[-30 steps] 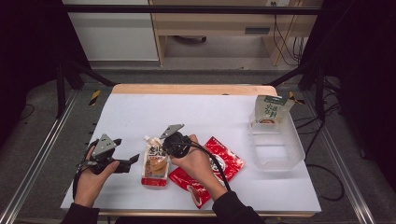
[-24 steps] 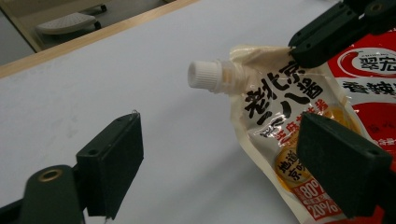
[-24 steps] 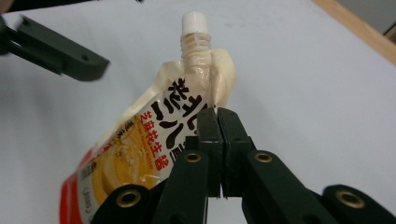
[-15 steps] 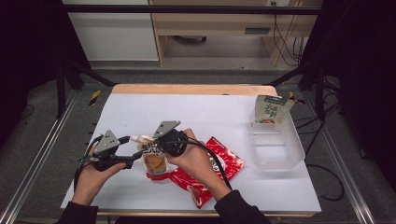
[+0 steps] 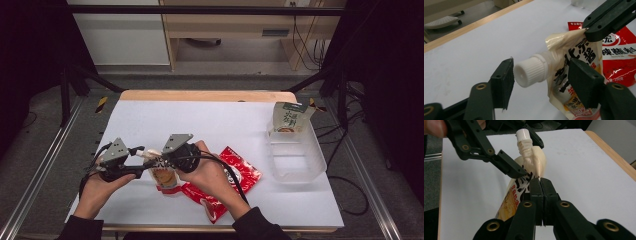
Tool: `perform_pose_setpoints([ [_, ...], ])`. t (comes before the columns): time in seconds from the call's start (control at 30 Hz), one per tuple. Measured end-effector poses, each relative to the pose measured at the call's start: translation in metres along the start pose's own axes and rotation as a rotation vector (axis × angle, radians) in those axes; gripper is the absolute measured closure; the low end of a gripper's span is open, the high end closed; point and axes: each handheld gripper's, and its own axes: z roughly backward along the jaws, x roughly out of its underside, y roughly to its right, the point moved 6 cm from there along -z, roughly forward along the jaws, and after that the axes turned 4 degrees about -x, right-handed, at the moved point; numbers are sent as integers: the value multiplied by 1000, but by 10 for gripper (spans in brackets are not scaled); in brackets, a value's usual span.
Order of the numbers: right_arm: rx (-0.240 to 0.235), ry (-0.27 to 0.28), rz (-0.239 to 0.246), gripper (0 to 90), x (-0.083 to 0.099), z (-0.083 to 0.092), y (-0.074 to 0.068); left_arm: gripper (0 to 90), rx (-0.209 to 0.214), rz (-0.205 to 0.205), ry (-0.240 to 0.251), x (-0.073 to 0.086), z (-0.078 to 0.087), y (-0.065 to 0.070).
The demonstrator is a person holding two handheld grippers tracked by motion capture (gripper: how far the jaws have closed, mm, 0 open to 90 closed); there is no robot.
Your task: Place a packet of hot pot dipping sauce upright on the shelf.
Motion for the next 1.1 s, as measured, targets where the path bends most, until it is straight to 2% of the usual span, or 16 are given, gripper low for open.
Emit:
perform_pose_setpoints([
  [0.13, -2, -3, 3, 899, 0, 1, -2, 436, 35, 0, -2, 1, -2, 1],
  [0.2, -2, -3, 2, 899, 1, 1, -1, 464, 39, -1, -2, 0, -2, 2],
  [0.37, -3, -8, -3, 898, 4, 3, 1, 567, 71, 35, 5, -2, -1, 0],
  [0.57, -1, -13, -15, 896, 9, 6, 5, 655, 102, 40, 0, -7, 2, 6],
  [0.67, -4, -20, -17, 892, 11, 10, 5, 700, 133, 38, -9, -10, 4, 10],
  [0.87, -13, -25, -20, 887, 17, 15, 5, 724, 156, -6, -10, -21, 9, 23],
  [1.1, -28, 1, -22, 882, 17, 29, 3, 730, 163, -55, -23, -37, 16, 32],
])
